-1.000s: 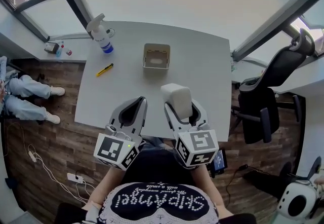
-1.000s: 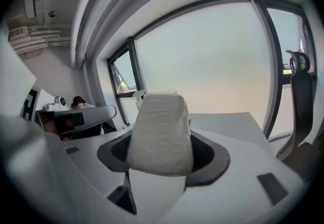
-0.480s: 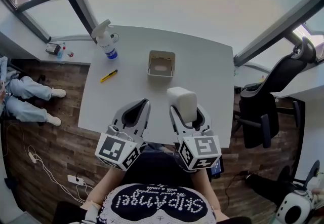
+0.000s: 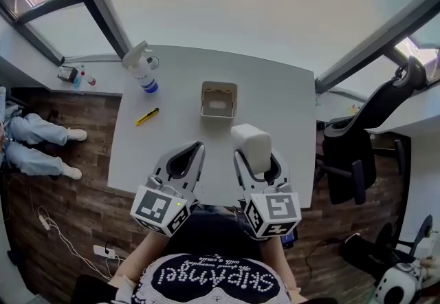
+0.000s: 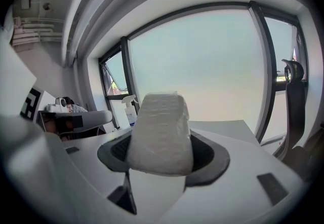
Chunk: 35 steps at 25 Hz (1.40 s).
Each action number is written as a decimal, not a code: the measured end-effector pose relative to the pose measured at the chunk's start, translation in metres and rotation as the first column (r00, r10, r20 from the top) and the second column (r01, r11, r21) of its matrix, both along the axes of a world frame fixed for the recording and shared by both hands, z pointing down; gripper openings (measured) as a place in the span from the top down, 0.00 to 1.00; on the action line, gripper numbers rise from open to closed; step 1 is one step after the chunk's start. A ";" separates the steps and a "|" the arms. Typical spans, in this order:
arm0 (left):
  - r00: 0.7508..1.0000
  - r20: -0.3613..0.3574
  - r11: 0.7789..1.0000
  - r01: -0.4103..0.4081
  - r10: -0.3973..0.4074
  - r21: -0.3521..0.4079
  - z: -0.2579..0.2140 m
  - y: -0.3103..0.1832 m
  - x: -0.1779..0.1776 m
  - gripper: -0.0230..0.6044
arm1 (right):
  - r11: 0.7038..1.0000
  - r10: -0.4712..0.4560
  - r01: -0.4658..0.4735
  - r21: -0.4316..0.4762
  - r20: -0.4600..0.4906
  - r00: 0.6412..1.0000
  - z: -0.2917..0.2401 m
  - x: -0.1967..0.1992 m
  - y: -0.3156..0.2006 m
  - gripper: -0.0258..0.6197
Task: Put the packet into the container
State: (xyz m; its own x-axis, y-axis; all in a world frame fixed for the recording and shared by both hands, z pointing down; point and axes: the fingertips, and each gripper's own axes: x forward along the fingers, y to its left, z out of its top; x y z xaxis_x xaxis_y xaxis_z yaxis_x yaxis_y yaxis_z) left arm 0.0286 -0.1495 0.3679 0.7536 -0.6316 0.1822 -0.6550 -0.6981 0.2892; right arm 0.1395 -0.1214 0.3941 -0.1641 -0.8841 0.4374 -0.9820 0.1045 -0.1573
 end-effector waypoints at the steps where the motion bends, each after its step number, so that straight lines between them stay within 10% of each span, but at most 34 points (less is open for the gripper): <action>1: 1.000 0.001 1.000 -0.002 0.002 -0.001 0.001 -0.002 0.000 0.95 | 1.000 0.002 -0.002 0.001 -0.002 1.000 -0.001 0.000 -0.002 0.53; 35: 0.998 -0.014 0.998 0.063 -0.063 -0.006 -0.003 -0.039 -0.022 0.95 | 0.997 -0.068 0.068 0.031 -0.023 0.997 0.007 0.007 -0.126 0.53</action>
State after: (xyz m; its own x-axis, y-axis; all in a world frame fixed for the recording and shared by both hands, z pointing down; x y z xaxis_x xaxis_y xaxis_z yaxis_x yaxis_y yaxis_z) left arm 0.0071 -0.1886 0.3645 0.7147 -0.6771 0.1752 -0.6935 -0.6536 0.3030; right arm 0.1460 -0.2472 0.4009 -0.2151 -0.8849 0.4131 -0.9756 0.1759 -0.1313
